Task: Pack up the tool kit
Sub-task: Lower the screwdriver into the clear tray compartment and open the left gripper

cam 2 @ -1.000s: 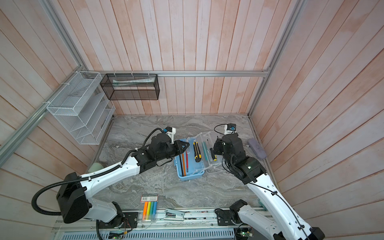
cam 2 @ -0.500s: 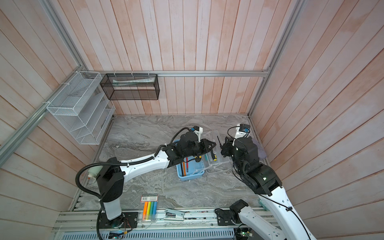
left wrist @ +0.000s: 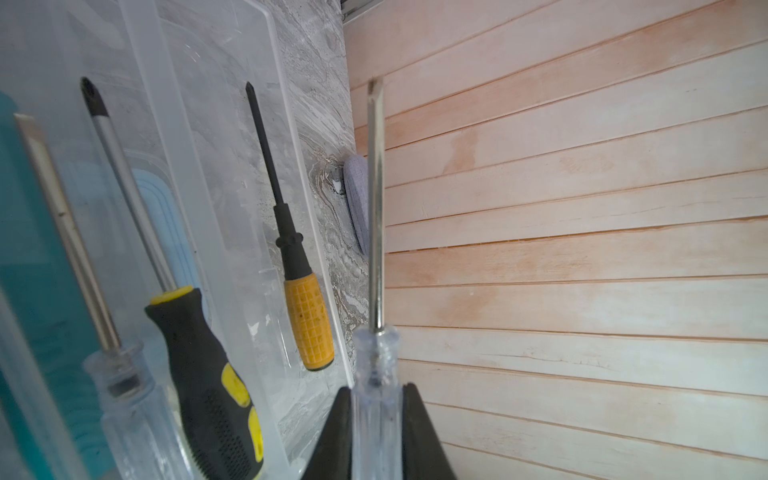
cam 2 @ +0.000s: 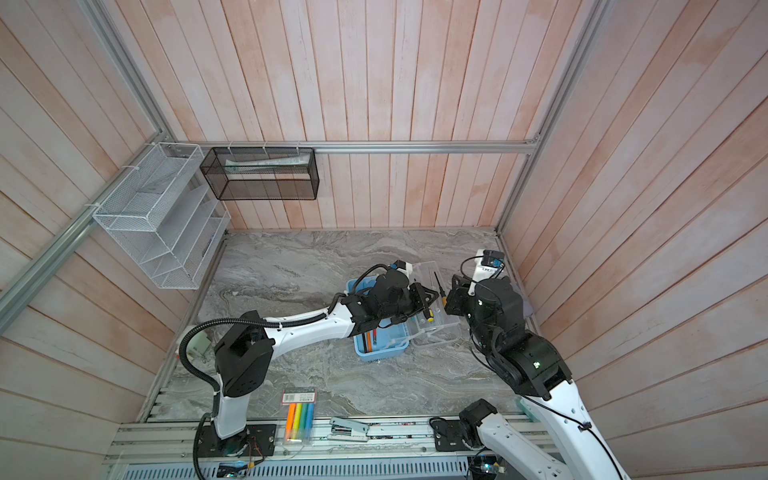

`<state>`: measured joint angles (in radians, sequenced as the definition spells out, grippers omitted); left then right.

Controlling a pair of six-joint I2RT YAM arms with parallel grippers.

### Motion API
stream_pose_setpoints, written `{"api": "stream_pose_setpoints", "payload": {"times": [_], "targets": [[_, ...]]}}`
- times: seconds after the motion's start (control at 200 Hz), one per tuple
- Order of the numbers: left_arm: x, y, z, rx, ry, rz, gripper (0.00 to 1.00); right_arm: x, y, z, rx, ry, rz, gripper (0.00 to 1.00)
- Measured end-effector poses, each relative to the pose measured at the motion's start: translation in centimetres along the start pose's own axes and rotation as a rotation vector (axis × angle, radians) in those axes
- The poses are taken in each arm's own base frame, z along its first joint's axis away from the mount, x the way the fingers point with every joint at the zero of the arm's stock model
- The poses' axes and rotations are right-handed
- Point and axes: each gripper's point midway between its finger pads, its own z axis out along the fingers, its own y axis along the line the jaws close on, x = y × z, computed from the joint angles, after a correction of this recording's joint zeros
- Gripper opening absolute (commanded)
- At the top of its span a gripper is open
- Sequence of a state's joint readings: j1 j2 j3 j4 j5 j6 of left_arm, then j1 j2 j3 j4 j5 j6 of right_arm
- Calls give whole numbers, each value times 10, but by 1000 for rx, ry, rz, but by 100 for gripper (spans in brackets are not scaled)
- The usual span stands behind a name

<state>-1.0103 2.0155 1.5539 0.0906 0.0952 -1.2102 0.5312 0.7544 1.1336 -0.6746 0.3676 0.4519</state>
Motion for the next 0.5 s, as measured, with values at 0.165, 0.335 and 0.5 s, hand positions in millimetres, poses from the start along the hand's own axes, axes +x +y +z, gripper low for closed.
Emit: {"api": "stream_pose_setpoints", "payload": {"times": [0.165,0.335,0.5], "targets": [[1,7,12,-13,2,-16,0,7,-2,1,0,13,-5,23],[1,10,20,-15,4,-26,0,13,-5,3,9,27,-17,23],[2,12,20,-22,4,-31,0,16,-5,5,12,33,-24,23]]}}
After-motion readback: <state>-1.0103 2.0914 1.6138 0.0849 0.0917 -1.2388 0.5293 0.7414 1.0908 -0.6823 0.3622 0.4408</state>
